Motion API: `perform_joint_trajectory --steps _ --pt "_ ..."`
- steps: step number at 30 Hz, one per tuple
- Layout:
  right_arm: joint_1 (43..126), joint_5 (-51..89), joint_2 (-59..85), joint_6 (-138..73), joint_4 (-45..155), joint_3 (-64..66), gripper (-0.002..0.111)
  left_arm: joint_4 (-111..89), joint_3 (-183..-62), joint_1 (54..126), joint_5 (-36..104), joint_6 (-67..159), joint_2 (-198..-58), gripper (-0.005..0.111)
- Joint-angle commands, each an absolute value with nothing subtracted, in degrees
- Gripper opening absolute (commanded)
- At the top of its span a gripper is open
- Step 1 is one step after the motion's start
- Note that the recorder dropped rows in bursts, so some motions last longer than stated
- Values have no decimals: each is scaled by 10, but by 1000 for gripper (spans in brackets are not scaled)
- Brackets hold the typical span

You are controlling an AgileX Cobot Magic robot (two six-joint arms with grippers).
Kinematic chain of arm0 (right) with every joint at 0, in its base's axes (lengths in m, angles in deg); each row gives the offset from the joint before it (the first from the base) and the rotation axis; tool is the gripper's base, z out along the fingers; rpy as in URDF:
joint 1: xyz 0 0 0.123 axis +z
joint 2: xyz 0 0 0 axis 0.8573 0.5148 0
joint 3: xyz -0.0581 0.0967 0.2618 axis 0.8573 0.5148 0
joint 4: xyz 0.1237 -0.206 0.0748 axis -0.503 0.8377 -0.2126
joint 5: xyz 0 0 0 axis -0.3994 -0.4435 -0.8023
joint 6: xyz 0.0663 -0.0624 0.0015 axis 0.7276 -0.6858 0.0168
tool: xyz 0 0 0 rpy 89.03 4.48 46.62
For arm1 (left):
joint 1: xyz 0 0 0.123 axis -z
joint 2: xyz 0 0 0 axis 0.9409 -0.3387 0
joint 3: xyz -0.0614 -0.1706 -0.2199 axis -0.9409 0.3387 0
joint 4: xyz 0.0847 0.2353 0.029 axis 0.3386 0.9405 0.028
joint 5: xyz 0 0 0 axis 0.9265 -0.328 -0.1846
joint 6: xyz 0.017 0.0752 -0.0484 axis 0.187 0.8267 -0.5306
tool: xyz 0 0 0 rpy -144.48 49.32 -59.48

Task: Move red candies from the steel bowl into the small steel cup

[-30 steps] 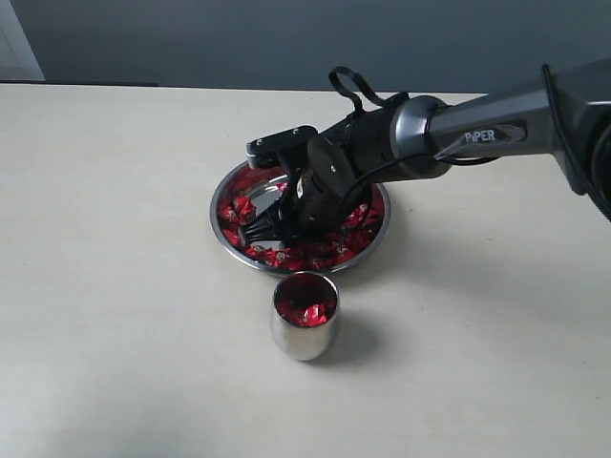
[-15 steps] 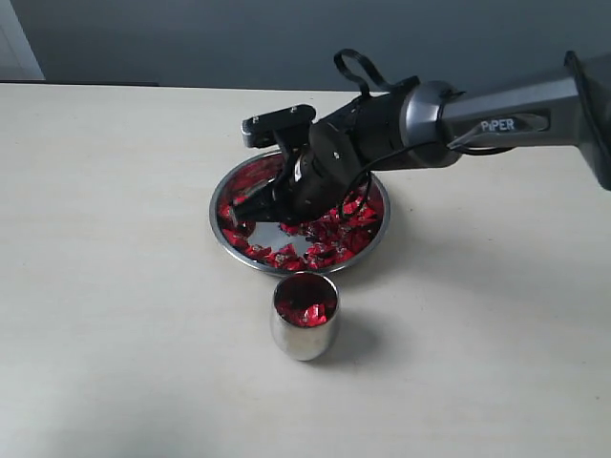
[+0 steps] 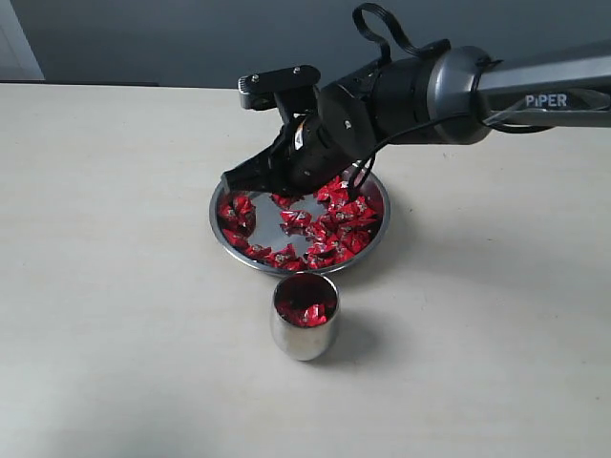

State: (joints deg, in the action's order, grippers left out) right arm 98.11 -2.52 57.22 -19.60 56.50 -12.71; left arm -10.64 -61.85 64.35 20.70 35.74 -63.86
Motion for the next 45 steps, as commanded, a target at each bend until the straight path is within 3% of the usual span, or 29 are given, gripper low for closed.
perform_joint_trajectory --steps 1,11,17,19,45 --pt "977 -48 565 -198 565 -130 -1 -106 -617 646 209 356 -636 0" --pt "977 -34 568 -204 588 -130 1 -106 -617 646 209 356 -636 0" --pt "977 -42 576 -206 600 -130 29 -106 -617 646 209 356 -636 0" --pt "977 -42 579 -206 600 -130 33 -106 -617 646 209 356 -636 0" --pt "978 -34 636 -209 538 -130 32 -106 -617 646 209 356 -636 0"
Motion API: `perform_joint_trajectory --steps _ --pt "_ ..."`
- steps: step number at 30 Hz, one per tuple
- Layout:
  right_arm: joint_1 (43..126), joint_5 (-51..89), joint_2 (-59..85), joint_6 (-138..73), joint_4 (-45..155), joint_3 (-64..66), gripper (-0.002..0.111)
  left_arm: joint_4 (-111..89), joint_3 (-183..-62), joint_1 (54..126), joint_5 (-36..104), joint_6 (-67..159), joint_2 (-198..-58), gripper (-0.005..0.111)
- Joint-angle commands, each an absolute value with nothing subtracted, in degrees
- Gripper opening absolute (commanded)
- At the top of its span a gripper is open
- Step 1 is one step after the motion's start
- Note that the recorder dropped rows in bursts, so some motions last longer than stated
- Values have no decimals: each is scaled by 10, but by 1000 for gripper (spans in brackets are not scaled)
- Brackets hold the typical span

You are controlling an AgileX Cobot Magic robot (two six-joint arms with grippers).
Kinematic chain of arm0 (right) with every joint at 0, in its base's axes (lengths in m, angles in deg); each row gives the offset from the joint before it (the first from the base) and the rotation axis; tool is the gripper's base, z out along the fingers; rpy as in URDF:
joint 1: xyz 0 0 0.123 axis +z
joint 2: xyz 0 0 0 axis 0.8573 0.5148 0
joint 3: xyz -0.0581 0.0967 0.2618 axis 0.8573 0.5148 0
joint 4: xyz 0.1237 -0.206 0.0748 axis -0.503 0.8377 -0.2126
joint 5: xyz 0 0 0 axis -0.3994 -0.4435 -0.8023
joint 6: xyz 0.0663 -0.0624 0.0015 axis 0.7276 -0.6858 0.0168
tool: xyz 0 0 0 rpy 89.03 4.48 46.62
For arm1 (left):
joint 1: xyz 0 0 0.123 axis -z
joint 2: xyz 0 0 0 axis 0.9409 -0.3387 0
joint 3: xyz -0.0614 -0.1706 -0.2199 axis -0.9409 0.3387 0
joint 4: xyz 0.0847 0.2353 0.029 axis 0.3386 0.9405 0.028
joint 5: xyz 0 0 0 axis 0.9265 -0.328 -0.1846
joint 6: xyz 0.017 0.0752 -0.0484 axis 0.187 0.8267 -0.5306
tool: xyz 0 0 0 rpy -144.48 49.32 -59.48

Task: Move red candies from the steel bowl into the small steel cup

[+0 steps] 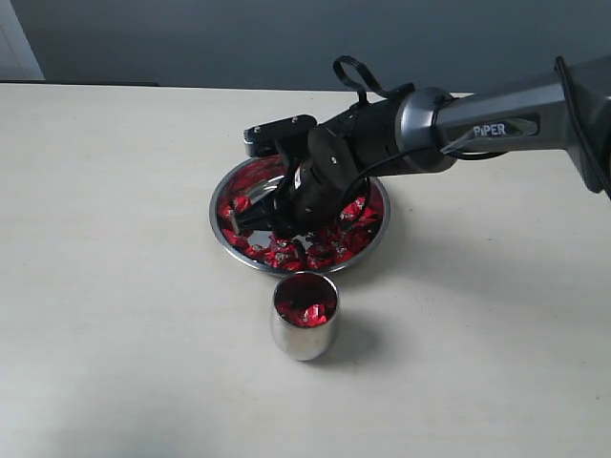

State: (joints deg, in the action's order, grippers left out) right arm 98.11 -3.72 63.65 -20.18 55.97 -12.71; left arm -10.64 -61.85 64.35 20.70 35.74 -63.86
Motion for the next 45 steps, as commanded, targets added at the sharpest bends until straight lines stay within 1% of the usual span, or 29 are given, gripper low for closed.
perform_joint_trajectory --steps 1,15,16,18,19,24,31,35,39,45 --pt "978 -37 636 -218 527 -130 32 -106 -617 646 209 356 -636 0" --pt "978 -54 639 -247 505 -130 32 -106 -617 646 209 356 -636 0" --pt "978 -56 646 -247 505 -130 28 -106 -617 646 209 356 -636 0" --pt "978 -53 650 -247 505 -130 11 -106 -617 646 209 356 -636 0" --pt "978 -47 650 -247 498 -130 -1 -106 -617 646 209 356 -636 0" --pt "978 -33 606 -247 497 -130 -1 -106 -617 646 209 356 -636 0" --pt "986 -149 488 -248 508 -121 -1 -106 -617 646 209 356 -636 0" --pt "1025 -132 391 -251 527 -35 -1 -106 -617 646 209 356 -636 0" --pt "1048 -126 324 -246 527 40 -1 -106 -617 646 209 356 -636 0" --pt "1060 -123 287 -245 505 114 -1 -106 -617 646 209 356 -636 0"
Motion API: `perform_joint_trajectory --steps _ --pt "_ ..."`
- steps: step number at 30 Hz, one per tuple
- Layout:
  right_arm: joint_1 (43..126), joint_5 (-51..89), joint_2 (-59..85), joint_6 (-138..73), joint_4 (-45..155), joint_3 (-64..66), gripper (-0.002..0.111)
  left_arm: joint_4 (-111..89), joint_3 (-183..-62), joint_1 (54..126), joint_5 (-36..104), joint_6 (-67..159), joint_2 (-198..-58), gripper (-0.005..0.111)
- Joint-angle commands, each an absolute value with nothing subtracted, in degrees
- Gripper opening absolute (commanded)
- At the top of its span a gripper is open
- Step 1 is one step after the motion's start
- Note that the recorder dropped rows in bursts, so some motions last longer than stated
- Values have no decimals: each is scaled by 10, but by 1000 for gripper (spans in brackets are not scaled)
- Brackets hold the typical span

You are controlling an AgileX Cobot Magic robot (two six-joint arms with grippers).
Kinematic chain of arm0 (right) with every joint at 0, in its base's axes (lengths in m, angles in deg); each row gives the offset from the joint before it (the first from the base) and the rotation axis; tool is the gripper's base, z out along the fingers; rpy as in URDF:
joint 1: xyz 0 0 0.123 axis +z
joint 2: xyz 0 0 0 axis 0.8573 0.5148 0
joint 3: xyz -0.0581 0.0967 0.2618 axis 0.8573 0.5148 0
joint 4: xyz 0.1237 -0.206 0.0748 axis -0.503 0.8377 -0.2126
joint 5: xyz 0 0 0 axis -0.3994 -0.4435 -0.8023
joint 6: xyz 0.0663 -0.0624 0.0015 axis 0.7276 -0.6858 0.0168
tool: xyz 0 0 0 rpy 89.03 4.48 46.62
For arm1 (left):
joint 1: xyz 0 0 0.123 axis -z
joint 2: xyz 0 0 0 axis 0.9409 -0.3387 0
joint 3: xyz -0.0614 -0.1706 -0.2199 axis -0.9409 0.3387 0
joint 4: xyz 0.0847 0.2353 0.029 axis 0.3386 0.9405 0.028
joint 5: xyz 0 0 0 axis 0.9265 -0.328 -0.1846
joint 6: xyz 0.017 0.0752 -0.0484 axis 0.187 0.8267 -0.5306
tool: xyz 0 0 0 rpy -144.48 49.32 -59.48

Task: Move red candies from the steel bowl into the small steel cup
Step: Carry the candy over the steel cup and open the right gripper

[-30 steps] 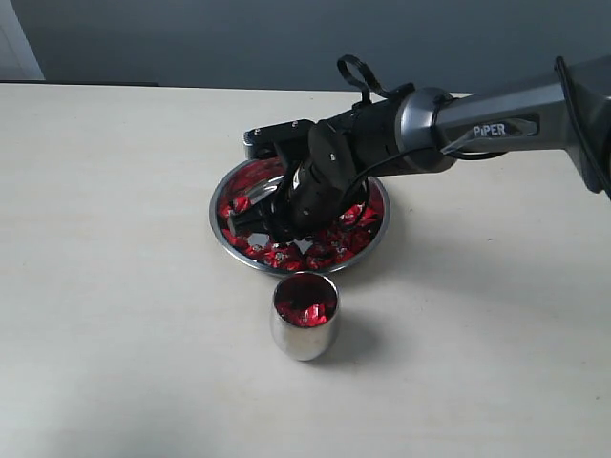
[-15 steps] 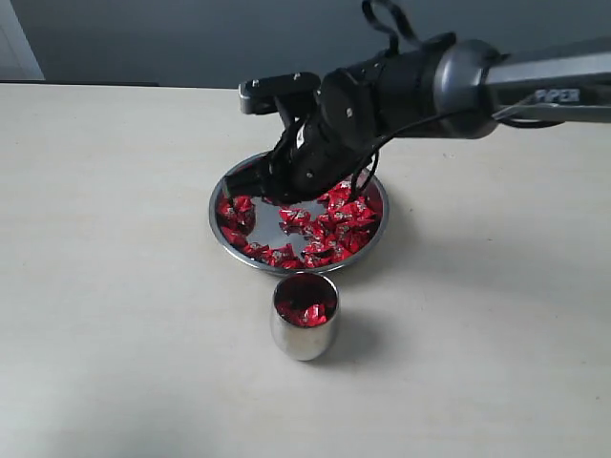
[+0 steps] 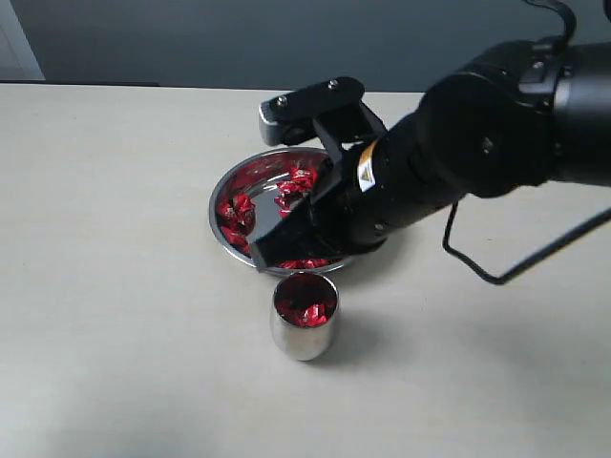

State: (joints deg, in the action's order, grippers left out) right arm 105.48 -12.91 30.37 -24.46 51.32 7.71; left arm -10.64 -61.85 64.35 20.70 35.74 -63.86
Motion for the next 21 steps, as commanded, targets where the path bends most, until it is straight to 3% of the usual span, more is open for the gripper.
perform_joint_trajectory --steps 1,14,21 --pt "1060 -121 287 -245 505 117 -1 -106 -617 646 209 356 -636 0" --pt "1061 -120 288 -274 471 127 -1 -106 -617 646 209 356 -636 0" --pt "1061 -119 288 -279 471 127 27 -106 -617 646 209 356 -636 0"
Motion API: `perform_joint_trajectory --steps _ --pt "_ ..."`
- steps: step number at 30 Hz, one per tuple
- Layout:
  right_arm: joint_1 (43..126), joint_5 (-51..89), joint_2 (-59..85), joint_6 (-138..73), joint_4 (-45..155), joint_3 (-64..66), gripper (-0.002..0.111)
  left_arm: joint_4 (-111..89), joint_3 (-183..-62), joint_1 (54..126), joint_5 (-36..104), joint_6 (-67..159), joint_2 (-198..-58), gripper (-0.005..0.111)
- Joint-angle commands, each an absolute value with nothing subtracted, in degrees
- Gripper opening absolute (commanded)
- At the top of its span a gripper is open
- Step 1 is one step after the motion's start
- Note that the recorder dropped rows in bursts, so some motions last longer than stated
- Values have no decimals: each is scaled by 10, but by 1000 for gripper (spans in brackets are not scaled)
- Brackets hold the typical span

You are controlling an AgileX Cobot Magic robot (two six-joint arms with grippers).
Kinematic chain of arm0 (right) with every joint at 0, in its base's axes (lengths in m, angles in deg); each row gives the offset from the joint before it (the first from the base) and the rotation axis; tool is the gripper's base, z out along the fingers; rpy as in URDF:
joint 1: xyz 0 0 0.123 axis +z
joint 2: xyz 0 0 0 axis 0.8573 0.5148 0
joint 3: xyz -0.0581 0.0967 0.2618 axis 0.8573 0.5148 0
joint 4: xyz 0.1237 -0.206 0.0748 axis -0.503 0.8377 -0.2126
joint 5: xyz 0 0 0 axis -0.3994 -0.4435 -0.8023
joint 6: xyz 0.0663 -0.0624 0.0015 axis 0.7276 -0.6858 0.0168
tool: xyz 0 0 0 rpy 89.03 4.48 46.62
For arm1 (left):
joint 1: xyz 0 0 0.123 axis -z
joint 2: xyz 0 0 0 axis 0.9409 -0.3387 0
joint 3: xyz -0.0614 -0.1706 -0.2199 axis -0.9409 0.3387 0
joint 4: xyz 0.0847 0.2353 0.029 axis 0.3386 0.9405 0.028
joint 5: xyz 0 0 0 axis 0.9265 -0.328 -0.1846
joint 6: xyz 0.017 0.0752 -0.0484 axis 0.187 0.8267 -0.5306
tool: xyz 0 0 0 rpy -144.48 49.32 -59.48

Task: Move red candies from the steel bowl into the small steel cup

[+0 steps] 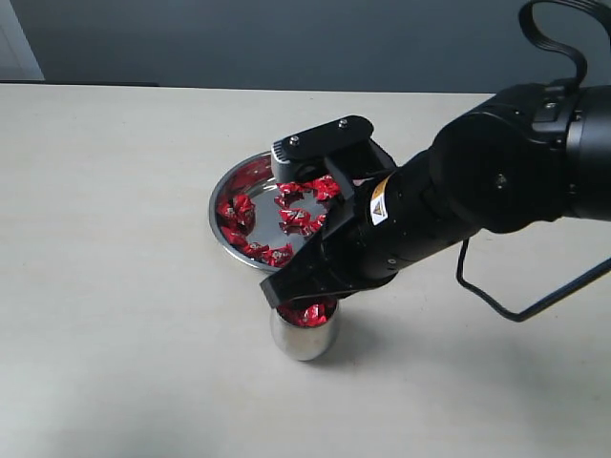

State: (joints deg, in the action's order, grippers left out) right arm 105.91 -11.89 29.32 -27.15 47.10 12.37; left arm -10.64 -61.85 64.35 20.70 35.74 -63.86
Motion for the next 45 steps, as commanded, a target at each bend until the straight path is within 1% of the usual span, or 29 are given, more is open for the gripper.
perform_joint_trajectory --steps 1,8,14,16,21,30,31,33,36,45 --pt "1061 -119 288 -279 471 127 28 -106 -617 646 209 356 -636 0" --pt "1061 -99 288 -283 475 127 28 -106 -617 646 209 356 -636 0" --pt "1037 46 312 -287 514 125 28 -106 -617 646 209 356 -636 0" --pt "1022 52 342 -287 522 110 28 -106 -617 646 209 356 -636 0" --pt "997 43 438 -304 523 45 28 -106 -617 646 209 356 -636 0" --pt "992 -53 582 -322 547 -139 29 -106 -617 646 209 356 -636 0" --pt "991 -66 592 -322 547 -153 29 -106 -617 646 209 356 -636 0" --pt "984 -106 613 -322 552 -183 36 -106 -617 646 209 356 -636 0" --pt "977 -151 633 -322 561 -212 46 -106 -617 646 209 356 -636 0" --pt "957 -153 665 -322 559 -227 46 -106 -617 646 209 356 -636 0"
